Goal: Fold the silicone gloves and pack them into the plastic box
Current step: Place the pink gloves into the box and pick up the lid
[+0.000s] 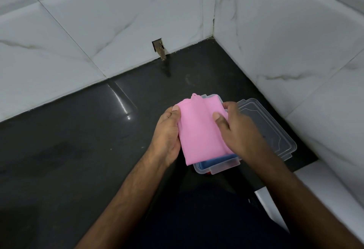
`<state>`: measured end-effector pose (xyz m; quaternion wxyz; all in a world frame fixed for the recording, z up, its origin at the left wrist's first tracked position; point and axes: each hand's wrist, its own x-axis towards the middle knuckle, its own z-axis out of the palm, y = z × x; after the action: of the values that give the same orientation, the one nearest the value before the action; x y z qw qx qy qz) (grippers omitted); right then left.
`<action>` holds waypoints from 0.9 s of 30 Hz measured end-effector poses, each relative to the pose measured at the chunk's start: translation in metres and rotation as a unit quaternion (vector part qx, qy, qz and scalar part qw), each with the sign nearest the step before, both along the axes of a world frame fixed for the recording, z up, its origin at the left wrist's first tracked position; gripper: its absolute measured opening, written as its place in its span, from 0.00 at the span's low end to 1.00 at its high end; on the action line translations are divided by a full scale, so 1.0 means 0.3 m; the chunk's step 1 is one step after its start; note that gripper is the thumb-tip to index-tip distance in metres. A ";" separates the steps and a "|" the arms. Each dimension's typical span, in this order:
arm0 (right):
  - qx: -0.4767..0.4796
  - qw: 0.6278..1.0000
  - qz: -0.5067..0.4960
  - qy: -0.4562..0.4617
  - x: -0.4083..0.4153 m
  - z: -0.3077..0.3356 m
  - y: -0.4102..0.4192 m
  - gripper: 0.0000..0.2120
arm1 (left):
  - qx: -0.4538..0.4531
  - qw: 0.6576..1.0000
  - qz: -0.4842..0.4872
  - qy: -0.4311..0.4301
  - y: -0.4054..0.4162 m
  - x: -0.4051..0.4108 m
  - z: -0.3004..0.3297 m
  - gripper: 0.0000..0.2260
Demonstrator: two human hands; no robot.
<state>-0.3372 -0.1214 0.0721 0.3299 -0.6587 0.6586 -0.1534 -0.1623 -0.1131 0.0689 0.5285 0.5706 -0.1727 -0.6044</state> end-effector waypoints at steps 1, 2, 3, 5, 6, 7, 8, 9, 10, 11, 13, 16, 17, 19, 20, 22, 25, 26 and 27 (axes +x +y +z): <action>-0.009 1.000 0.006 0.005 -0.001 0.008 0.008 0.22 | 0.003 1.000 0.011 0.012 0.000 0.000 -0.001 0.12; -0.020 1.000 0.010 0.014 -0.004 0.017 0.016 0.23 | 0.005 0.999 0.020 0.029 0.000 -0.001 -0.001 0.12; -0.030 0.999 0.011 0.020 -0.008 0.027 0.023 0.24 | 0.006 0.999 0.027 0.047 0.002 -0.003 0.000 0.13; -0.031 0.999 0.003 0.018 -0.017 0.048 0.031 0.25 | 0.007 0.996 0.033 0.083 0.008 -0.016 0.004 0.13; -0.024 1.000 -0.004 0.008 -0.022 0.058 0.032 0.26 | 0.011 0.994 0.036 0.098 0.010 -0.027 0.006 0.12; -0.016 1.000 -0.010 -0.005 -0.027 0.065 0.031 0.26 | 0.016 0.993 0.036 0.110 0.012 -0.038 0.006 0.12; -0.010 1.000 -0.016 -0.020 -0.031 0.070 0.030 0.27 | 0.020 0.992 0.033 0.117 0.013 -0.049 0.006 0.13; -0.007 0.999 -0.022 -0.034 -0.037 0.073 0.030 0.26 | 0.021 0.992 0.028 0.122 0.014 -0.059 0.006 0.13; -0.007 0.999 -0.028 -0.044 -0.042 0.075 0.030 0.25 | 0.021 0.992 0.024 0.122 0.013 -0.067 0.006 0.13; -0.012 0.998 -0.031 -0.049 -0.049 0.074 0.029 0.23 | 0.021 0.993 0.021 0.118 0.012 -0.073 0.006 0.14; -0.027 0.997 -0.039 -0.062 -0.058 0.065 0.026 0.20 | 0.013 0.996 0.014 0.086 0.010 -0.074 0.000 0.15; -0.038 0.994 -0.059 -0.086 -0.062 0.040 0.019 0.15 | -0.026 0.998 -0.020 -0.057 0.006 -0.049 -0.018 0.13; -0.034 0.993 -0.064 -0.090 -0.062 0.031 0.017 0.14 | -0.040 0.991 -0.040 -0.121 0.004 -0.034 -0.022 0.12; -0.021 0.994 -0.068 -0.089 -0.061 0.016 0.015 0.13 | -0.058 0.966 -0.085 -0.238 -0.005 0.000 -0.027 0.12; -0.015 0.994 -0.067 -0.084 -0.059 0.010 0.015 0.13 | -0.067 0.947 -0.116 -0.293 -0.012 0.018 -0.030 0.14; -0.011 0.995 -0.066 -0.069 -0.053 0.006 0.011 0.13 | -0.094 0.895 -0.190 -0.393 -0.025 0.047 -0.032 0.15; -0.013 0.998 -0.060 -0.024 -0.038 0.009 0.006 0.12 | -0.137 0.804 -0.270 -0.511 -0.032 0.071 -0.045 0.17; -0.015 0.998 -0.053 -0.003 -0.032 0.010 0.004 0.12 | -0.142 0.784 -0.279 -0.537 -0.034 0.077 -0.052 0.17; -0.013 0.999 -0.046 0.017 -0.026 0.013 0.002 0.12 | -0.142 0.776 -0.280 -0.546 -0.035 0.081 -0.059 0.18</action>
<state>-0.3449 -0.1210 0.0759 0.3026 -0.6344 0.6918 -0.1656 -0.1381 -0.1235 0.0513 0.2275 0.6501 -0.6683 -0.2811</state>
